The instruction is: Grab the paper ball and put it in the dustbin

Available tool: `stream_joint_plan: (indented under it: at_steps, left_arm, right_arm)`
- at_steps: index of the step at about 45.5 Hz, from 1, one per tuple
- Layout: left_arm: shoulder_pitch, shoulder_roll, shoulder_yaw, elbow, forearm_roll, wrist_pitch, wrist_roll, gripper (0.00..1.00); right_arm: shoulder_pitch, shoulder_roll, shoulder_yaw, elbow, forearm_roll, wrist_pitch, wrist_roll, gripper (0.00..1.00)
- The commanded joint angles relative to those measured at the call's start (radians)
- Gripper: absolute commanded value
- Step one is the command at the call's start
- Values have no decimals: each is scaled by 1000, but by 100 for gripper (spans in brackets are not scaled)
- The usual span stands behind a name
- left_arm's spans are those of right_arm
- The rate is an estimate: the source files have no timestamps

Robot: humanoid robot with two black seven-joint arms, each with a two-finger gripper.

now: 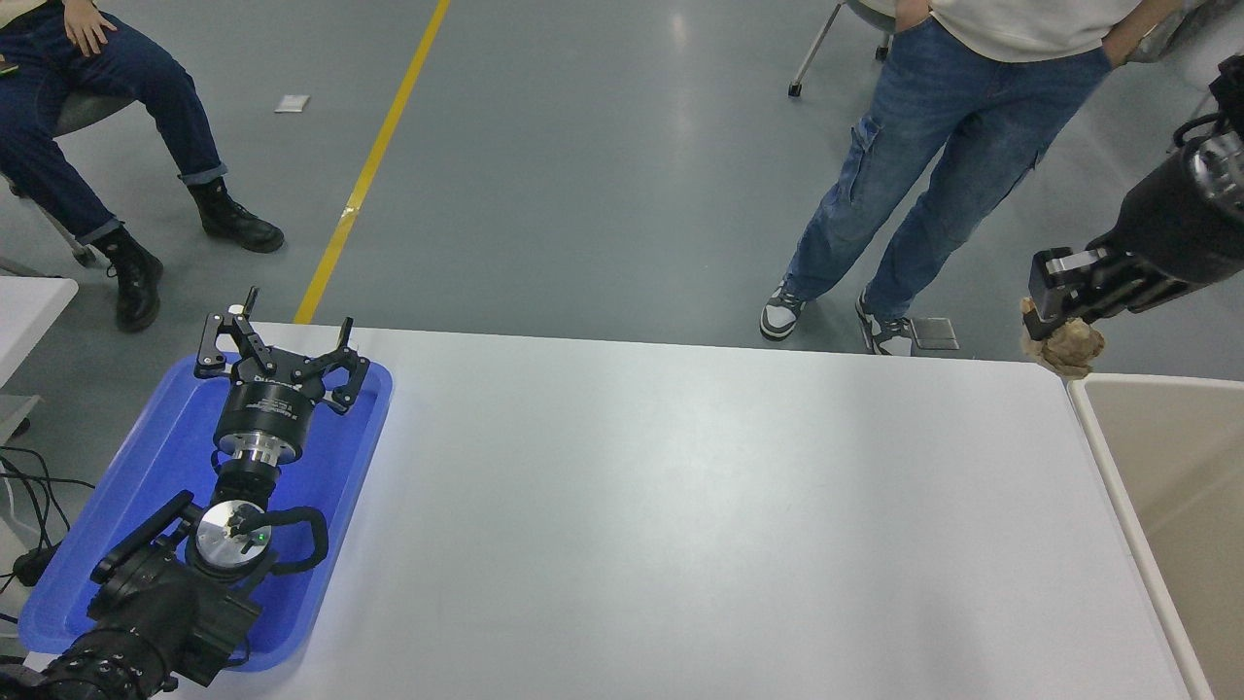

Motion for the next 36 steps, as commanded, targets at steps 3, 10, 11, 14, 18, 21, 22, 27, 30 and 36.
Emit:
stream_joint_plan:
  at_steps: [3,10,11,14,18,21,22,27,30,36]
  left_arm:
    - [0,0,0,0,0,0,0,100]
    - [0,-3,0,0,-1,0,0,100]
    - [0,0,0,0,-2,0,0,100]
    - [0,-3,0,0,-2,0,0,100]
    - [0,-3,0,0,-2,0,-1,100]
    - [0,-3,0,0,-2,0,-1,100]
    - [0,-3,0,0,-2,0,-1,100]
    - [0,-3,0,0,-2,0,-1,100]
    - [0,-3,0,0,-2,0,-1,100]
    - [0,-3,-2,0,-2,0,-1,100]
  right_arm:
    - [-68,-107,-40,-87,-233,2,1,0]
    - [-192,-193,-20,-237,-323,2,4,0]
    - [-211,-208,-9,-257,-325,2,6,0]
    - [-287,-239,34,-319,-329,2,21,0]
    - [-414,-250,109,-427,-346,-1,44,0]
    - [-520,-250,172,-500,-386,-27,73,0]
    - [-549,-252,188,-521,-400,-37,87,0]
    - [-697,-250,256,-622,-444,-113,126,0]
    - [-776,-247,288,-676,-444,-173,126,0]
    - [-967,-233,371,-791,-443,-285,141,0]
